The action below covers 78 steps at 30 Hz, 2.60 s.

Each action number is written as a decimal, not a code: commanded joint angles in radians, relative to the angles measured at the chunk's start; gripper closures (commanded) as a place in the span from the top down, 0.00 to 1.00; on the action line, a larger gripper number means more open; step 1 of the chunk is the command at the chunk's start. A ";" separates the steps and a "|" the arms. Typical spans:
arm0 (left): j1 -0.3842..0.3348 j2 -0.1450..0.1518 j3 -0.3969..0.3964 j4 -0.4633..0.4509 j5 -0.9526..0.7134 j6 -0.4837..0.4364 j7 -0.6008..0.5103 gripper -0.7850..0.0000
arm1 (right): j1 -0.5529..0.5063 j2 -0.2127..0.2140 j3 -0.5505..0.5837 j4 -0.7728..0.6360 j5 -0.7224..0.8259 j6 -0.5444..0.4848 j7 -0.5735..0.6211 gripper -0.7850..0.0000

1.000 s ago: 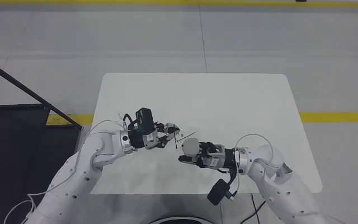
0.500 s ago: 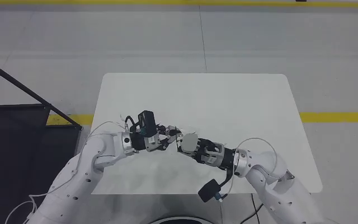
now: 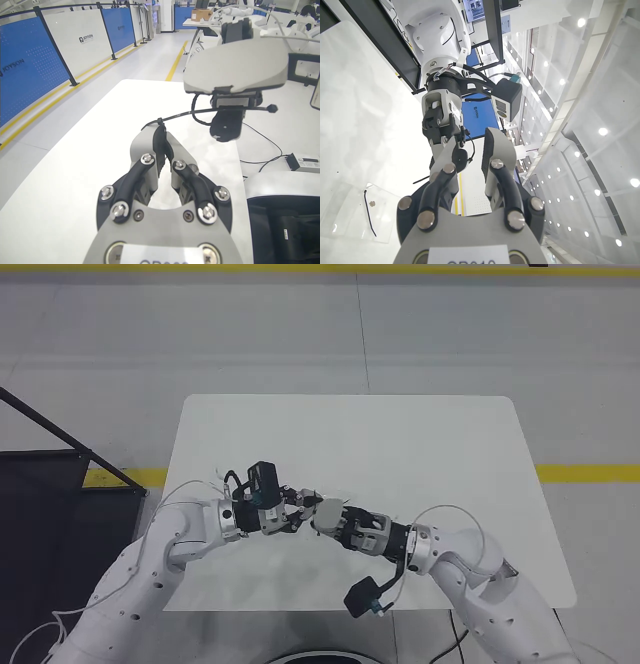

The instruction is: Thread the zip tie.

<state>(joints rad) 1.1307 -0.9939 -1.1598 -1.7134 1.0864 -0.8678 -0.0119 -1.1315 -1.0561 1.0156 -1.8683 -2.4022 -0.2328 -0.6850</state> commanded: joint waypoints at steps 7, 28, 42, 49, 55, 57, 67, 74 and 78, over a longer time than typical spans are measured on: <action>0.000 -0.001 0.000 -0.002 0.012 -0.009 0.000 0.00 | 0.001 -0.002 -0.004 -0.005 -0.009 -0.002 0.019 0.22; 0.005 -0.005 -0.001 -0.014 0.051 -0.017 0.022 0.00 | 0.017 -0.005 -0.015 0.004 -0.020 -0.044 0.054 0.00; 0.017 -0.006 -0.004 -0.023 0.108 -0.016 0.065 0.00 | 0.007 -0.008 -0.004 -0.006 -0.022 -0.028 0.111 0.00; 0.021 -0.007 -0.006 -0.025 0.123 -0.016 0.078 0.00 | -0.001 -0.008 0.000 -0.006 -0.015 -0.021 0.115 0.00; 0.025 -0.008 -0.008 -0.022 0.118 -0.009 0.083 0.00 | -0.003 -0.008 0.001 -0.006 -0.013 -0.024 0.094 0.45; 0.025 -0.008 -0.008 -0.021 0.116 -0.010 0.082 0.00 | -0.003 -0.007 0.002 -0.007 -0.013 -0.028 0.089 0.60; 0.023 -0.010 -0.012 -0.016 0.100 -0.005 0.079 0.00 | -0.010 -0.006 0.008 -0.001 0.009 -0.017 0.035 0.82; 0.025 -0.014 -0.021 0.008 0.021 -0.001 0.113 0.00 | -0.080 -0.008 0.031 0.078 0.198 0.111 -0.112 0.93; 0.022 -0.015 -0.033 0.021 -0.028 0.000 0.115 0.00 | -0.127 -0.013 0.038 0.174 0.363 0.167 -0.237 0.98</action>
<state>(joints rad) 1.1537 -1.0085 -1.1896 -1.6960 1.0740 -0.8677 0.1016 -1.2467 -1.0674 1.0544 -1.7273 -2.1014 -0.0718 -0.8774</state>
